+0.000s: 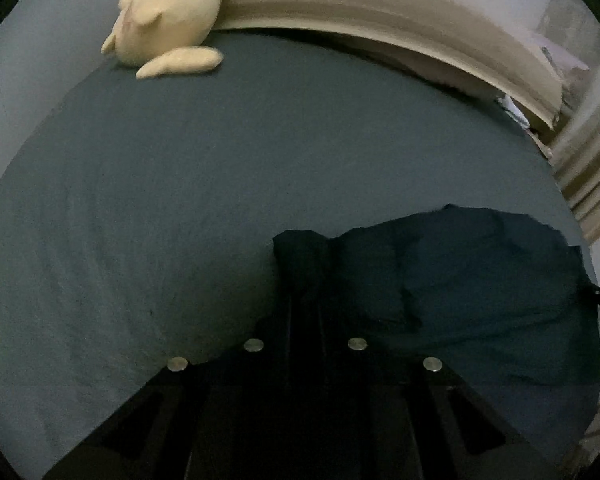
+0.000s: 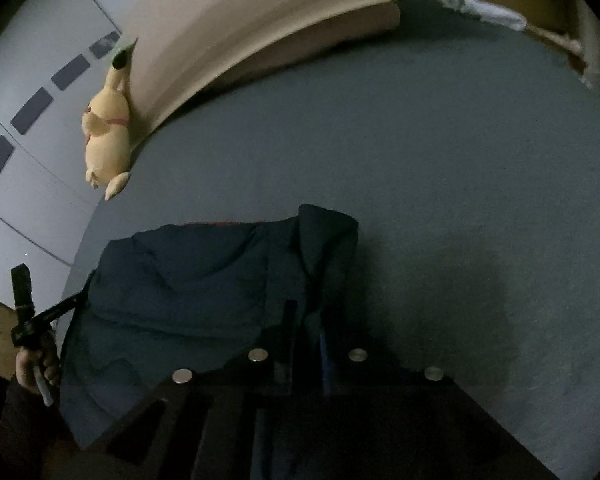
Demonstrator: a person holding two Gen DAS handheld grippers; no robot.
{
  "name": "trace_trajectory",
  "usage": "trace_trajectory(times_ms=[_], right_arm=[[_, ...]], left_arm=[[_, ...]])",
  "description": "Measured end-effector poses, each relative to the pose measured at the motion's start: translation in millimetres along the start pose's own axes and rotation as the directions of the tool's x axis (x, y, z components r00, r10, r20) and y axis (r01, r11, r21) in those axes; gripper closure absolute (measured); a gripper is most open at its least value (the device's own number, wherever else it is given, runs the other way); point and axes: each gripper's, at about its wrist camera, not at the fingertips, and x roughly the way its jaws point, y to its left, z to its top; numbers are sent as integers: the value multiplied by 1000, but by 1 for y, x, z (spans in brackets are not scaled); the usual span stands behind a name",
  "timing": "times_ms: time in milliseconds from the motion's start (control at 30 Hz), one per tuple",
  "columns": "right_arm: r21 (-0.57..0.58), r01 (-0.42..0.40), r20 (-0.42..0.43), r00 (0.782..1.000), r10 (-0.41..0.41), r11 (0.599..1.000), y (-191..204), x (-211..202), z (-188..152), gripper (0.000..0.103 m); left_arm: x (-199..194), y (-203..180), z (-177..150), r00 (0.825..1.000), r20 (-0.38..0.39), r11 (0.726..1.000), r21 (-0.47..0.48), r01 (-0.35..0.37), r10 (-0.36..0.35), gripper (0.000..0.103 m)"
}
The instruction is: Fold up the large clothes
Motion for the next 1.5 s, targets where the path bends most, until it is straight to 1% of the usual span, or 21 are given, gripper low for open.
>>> trace_trajectory(times_ms=[100,200,300,367,433,467,533,567,667,700,767,800,933,1000,1067,1200,1233,1333,1367,1433,1500], right_arm=[[59,70,-32,997,-68,996,-20,20,-4,97],[127,46,-38,998,-41,991,-33,25,-9,97],[160,42,23,999,-46,986,-31,2,-9,94],[185,80,87,991,-97,980,-29,-22,-9,93],[182,78,137,985,-104,980,-22,-38,-7,87],[180,62,160,983,-92,982,-13,-45,-4,80],[161,33,164,985,-60,986,3,-45,-2,17],[130,14,168,985,-36,991,16,-42,-3,14],[35,44,96,994,-47,998,41,-17,-15,14],[38,60,54,997,-62,997,38,-11,-21,15],[84,133,-68,990,-127,988,24,16,-33,26],[95,141,-66,989,-135,985,21,14,-35,29],[47,151,114,981,-155,987,40,-63,-48,25],[20,162,198,967,-162,987,54,-97,-68,17],[5,119,299,947,-115,993,74,-128,-109,15],[-40,159,387,912,-132,986,112,-121,-183,15],[-57,195,388,908,-159,979,118,-109,-207,15],[-58,294,348,902,-256,954,113,-78,-243,15],[-62,303,333,904,-267,951,112,-76,-255,15],[-67,324,326,901,-286,944,106,-67,-265,15],[-54,370,329,884,-333,928,114,-75,-263,15]], left_arm=[[9,4,-3,1000,3,1000,-12,-21,21,91],[7,5,-2,1000,0,999,-31,-23,23,88],[-17,3,2,996,60,998,-26,-59,60,89],[-38,2,3,988,112,993,-51,-103,108,86],[-57,-2,5,979,161,991,-72,-113,123,73],[-63,-7,6,976,178,991,-71,-114,125,68],[-73,-24,4,974,201,994,-44,-99,106,48],[-74,-34,0,974,206,996,-25,-88,91,47],[-67,-60,-18,979,189,995,57,-88,75,43],[-56,-65,-24,983,153,990,83,-118,105,41],[-23,-58,-34,987,-6,983,86,-159,160,41],[-18,-49,-40,990,-20,990,44,-135,136,41],[-64,-37,-51,994,69,995,-51,-84,87,41],[-99,-35,-68,985,154,995,-71,-67,77,41],[-121,-39,-95,978,199,996,-75,-44,58,38],[-138,-42,-158,967,252,994,-112,-17,45,38],[-139,-46,-164,961,267,993,-111,-38,67,38],[-126,-49,-198,908,318,962,-87,-258,273,38],[-113,-48,-200,898,309,949,-57,-311,313,35],[-105,-41,-208,894,310,944,-46,-326,323,35],[-115,-38,-207,888,302,938,-87,-337,347,36]])
